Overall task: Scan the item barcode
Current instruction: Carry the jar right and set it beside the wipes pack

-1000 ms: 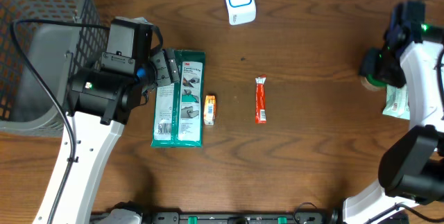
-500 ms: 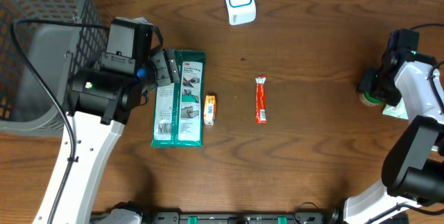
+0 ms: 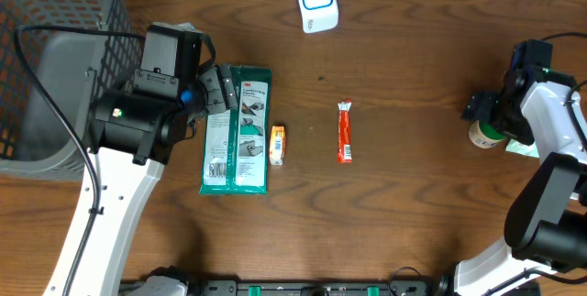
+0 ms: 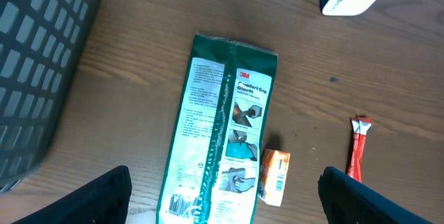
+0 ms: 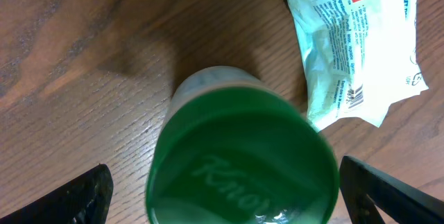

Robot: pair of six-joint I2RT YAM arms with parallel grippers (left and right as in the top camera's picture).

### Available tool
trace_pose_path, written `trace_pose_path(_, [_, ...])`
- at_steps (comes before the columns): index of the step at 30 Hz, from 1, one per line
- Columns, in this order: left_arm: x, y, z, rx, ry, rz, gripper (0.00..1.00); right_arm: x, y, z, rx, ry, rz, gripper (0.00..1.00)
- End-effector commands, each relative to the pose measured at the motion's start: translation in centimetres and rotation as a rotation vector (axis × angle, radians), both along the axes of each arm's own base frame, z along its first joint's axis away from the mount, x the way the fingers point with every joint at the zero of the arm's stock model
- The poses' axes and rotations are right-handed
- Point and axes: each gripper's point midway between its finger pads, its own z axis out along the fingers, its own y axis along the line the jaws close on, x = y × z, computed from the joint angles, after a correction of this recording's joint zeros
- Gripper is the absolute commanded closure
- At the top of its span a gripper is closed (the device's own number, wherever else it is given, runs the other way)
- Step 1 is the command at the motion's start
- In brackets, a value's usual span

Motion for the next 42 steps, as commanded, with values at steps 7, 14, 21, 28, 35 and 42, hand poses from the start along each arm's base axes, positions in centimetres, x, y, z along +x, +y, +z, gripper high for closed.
trace_pose_path(7, [0.2, 0.4, 0.5, 0.014, -0.014, 0.005, 0.14, 1.4, -0.1, 5.8, 0.007, -0.084, -0.003, 0.01])
trace_pose_path(14, [0.2, 0.4, 0.5, 0.014, -0.014, 0.005, 0.13, 1.9, 2.6, 11.5, 0.113, -0.131, 0.051, 0.17])
trace_pose_path(21, [0.2, 0.4, 0.5, 0.014, -0.014, 0.005, 0.14, 0.0, 6.4, 8.2, 0.207, -0.022, 0.146, 0.96])
trace_pose_path(28, [0.2, 0.4, 0.5, 0.014, -0.014, 0.005, 0.14, -0.5, 5.7, 1.5, 0.127, -0.003, 0.229, 0.94])
trace_pose_path(35, [0.2, 0.4, 0.5, 0.014, -0.013, 0.005, 0.14, 0.3, 3.5, -2.3, -0.035, -0.059, 0.299, 0.99])
trace_pose_path(42, [0.2, 0.4, 0.5, 0.014, -0.013, 0.005, 0.14, -0.6, 0.7, -2.1, -0.194, -0.001, 0.254, 0.99])
